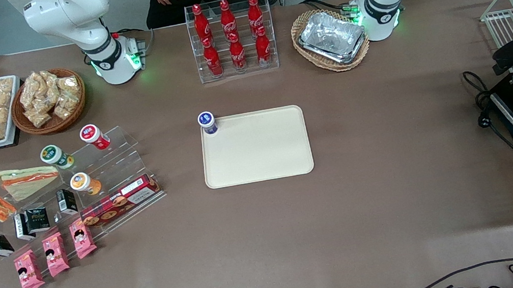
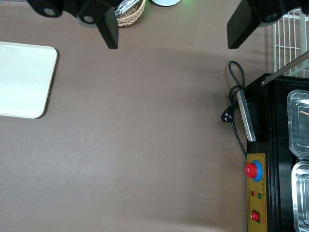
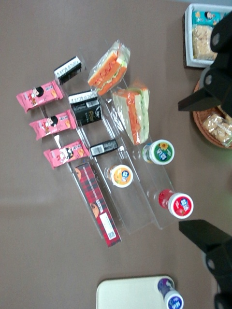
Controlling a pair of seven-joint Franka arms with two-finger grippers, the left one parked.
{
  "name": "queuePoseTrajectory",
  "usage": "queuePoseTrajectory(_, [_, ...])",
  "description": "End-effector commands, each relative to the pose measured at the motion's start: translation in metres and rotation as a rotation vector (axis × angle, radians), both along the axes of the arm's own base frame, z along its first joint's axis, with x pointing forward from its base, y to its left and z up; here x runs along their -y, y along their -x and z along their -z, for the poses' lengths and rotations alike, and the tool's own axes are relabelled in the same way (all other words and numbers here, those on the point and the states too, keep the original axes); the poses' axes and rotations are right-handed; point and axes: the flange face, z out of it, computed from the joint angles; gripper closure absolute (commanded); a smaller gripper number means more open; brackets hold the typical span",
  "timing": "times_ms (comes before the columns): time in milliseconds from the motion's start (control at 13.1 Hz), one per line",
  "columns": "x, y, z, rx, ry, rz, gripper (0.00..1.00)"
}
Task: Place sandwich on tray
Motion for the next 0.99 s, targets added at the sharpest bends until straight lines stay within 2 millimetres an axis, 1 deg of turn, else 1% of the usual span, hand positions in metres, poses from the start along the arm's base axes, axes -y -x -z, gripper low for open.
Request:
queuePoseTrajectory(0, [0.008,0.001,0.000,-0.008,0.036,0.000,0.00])
queuePoseTrajectory(76, [0.016,0.003,-0.001,-0.010,0.034,-0.014,0.00])
queuePoseTrajectory(153, [0.029,0.005,-0.001,-0.009,0.034,-0.025,0.00])
queuePoseTrajectory(229, [0.045,0.008,-0.002,-0.003,0.031,-0.004,0.00])
queuePoseTrajectory(305, [0.053,0.011,-0.002,-0.001,0.027,0.008,0.00])
queuePoseTrajectory(458, [0.065,0.013,-0.004,0.004,0.023,-0.010,0.00])
queuePoseTrajectory(687, [0.084,0.016,-0.003,0.012,0.022,-0.153,0.00])
queuePoseTrajectory(764, [0.088,0.017,-0.003,0.011,0.022,-0.170,0.00])
queuePoseTrajectory(916, [0.088,0.017,-0.003,0.013,0.019,-0.161,0.00])
